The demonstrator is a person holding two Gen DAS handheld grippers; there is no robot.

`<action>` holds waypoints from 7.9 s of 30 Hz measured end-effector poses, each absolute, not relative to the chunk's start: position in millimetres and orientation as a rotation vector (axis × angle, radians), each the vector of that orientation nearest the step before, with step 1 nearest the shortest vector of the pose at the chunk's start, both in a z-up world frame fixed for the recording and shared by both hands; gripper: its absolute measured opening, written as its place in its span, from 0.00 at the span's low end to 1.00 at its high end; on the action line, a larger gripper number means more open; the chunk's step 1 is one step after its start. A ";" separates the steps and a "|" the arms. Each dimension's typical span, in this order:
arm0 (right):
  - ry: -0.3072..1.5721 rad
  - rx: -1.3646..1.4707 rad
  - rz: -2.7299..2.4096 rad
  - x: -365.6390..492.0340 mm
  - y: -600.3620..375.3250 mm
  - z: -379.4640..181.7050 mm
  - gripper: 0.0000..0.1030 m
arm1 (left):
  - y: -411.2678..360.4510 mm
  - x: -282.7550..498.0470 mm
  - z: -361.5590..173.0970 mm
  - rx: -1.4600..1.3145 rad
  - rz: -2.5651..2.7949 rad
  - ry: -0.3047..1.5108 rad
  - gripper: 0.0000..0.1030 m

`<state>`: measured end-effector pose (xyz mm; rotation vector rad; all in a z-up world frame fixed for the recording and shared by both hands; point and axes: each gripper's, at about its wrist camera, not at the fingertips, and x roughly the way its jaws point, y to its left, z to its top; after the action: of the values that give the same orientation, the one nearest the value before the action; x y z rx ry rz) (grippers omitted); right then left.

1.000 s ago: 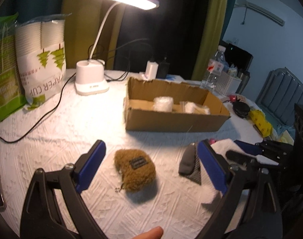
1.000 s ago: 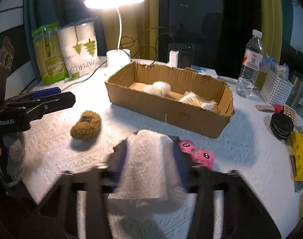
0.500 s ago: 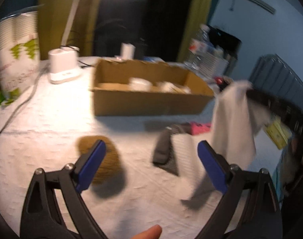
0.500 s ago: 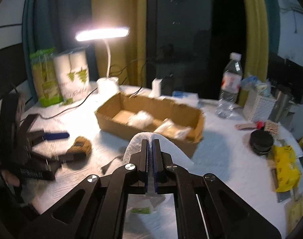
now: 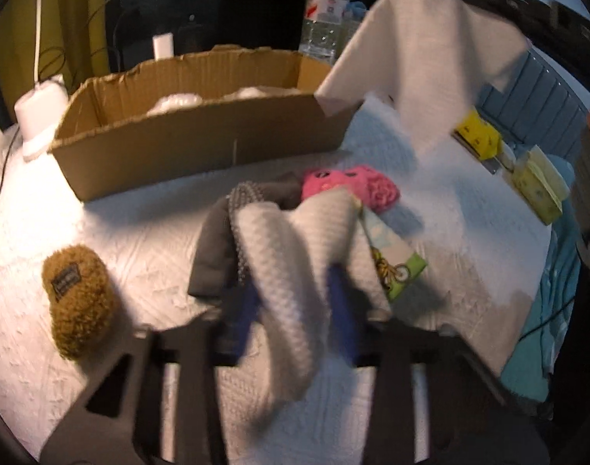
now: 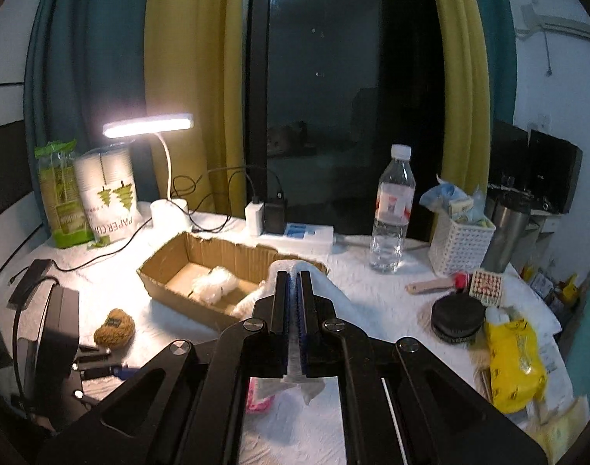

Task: Organize soft objects
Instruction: 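Grasp the white knit cloth with the left tool, then lower both white cloths into the cardboard box and open both tools, then grasp the gray dotted glove with the left tool while the right tool grasps the pink plush toy, then carry the glove and plush toy into the box and open both tools, then grasp the brown fuzzy pouch with the left tool while the right tool grasps the chick tissue pack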

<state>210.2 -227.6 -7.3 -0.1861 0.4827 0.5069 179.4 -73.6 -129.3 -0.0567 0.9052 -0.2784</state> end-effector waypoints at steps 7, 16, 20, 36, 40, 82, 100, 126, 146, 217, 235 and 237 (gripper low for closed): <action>0.454 -0.162 0.538 230.5 -220.3 0.9 0.04 | -60.7 168.0 -88.4 -0.072 -0.293 0.799 0.11; 0.435 -0.154 0.578 254.2 -201.1 6.5 0.04 | -23.9 193.1 -38.9 -0.098 -0.207 0.637 0.10; 0.451 -0.159 0.599 265.4 -189.7 1.1 0.04 | -6.2 212.9 -31.0 -0.103 -0.165 0.594 0.10; 0.629 -0.186 0.646 313.6 -137.6 -62.6 0.04 | 33.0 283.0 -70.7 -0.176 -0.082 0.636 0.12; 0.688 -0.208 0.648 320.6 -125.7 -81.9 0.04 | 35.0 287.3 -81.3 -0.188 -0.069 0.680 0.18; 0.803 -0.173 0.507 228.2 -203.8 -108.9 0.55 | -23.7 204.4 -90.6 -0.182 -0.156 0.702 0.86; 0.964 -0.057 0.605 234.5 -196.5 -154.2 0.63 | -38.6 224.7 -139.8 -0.138 -0.147 0.881 0.86; 0.802 -0.062 0.575 227.6 -238.3 -105.1 0.37 | -56.3 212.0 -105.9 -0.074 -0.200 0.809 0.32; 0.690 -0.085 0.587 261.9 -225.9 -61.2 0.37 | -7.1 231.0 -31.5 -0.104 -0.093 0.613 0.32; 0.711 -0.160 0.522 197.5 -166.0 -80.8 0.56 | 34.0 167.3 -73.5 -0.176 -0.072 0.631 0.86; 0.887 -0.243 0.605 175.6 -153.3 -137.1 0.63 | 53.6 162.5 -134.1 -0.156 0.024 0.827 0.90; 0.907 -0.254 0.626 173.1 -152.4 -141.5 0.63 | 54.4 166.2 -138.9 -0.162 0.029 0.848 0.90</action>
<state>173.1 -152.4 -141.5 -0.2544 0.9071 0.6256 166.2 54.4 -138.9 -0.1622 0.8475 0.0288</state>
